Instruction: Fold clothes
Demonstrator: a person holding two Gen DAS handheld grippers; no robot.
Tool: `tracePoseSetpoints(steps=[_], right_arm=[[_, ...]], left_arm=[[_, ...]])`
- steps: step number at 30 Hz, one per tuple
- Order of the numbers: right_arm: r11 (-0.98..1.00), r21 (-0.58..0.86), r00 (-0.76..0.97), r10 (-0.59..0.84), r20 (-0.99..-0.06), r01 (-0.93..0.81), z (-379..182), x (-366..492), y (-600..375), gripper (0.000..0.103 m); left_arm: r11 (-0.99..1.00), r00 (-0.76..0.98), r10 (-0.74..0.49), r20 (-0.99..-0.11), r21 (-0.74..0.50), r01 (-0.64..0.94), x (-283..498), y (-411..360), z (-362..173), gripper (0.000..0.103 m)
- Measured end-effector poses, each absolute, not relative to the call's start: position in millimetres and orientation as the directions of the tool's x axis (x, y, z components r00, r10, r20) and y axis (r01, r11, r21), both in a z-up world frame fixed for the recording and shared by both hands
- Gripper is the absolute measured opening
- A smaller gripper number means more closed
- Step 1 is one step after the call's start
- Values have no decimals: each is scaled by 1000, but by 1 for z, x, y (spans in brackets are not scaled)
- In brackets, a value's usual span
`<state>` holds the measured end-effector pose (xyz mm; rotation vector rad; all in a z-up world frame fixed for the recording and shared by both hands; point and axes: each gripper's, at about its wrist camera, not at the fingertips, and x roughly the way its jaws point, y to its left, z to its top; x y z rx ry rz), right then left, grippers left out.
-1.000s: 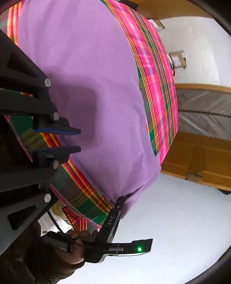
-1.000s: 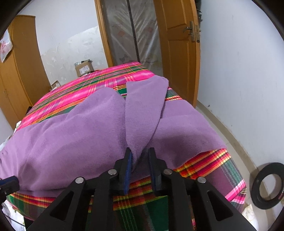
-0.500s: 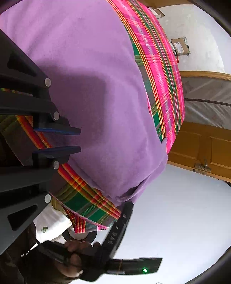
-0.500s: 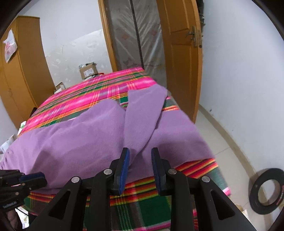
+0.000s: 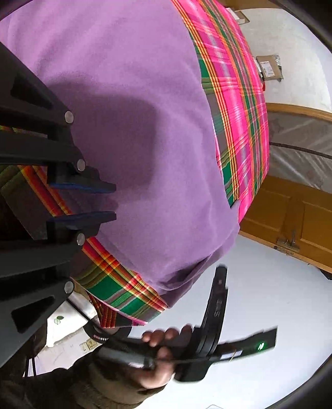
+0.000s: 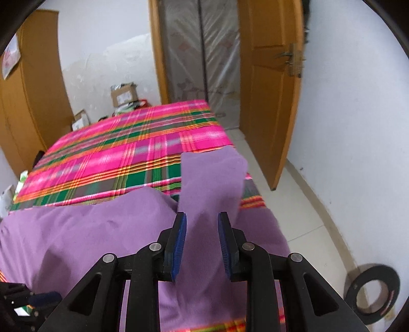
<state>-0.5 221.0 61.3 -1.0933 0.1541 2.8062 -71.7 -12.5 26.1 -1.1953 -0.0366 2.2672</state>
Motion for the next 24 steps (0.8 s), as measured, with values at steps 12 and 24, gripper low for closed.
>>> tracePoseSetpoints(steps=[12,24], right_arm=[[-997,-26,-681,72,-729,-77,43,-66,218,26],[-997,-64,-620,30,-784,33,22,-125,208,27]], left_arm=[[-842,-430,493,-756,-289,-456,-94,1,31,16],[-841,-398,484,-779,-290,-456,-121,14,26,16]])
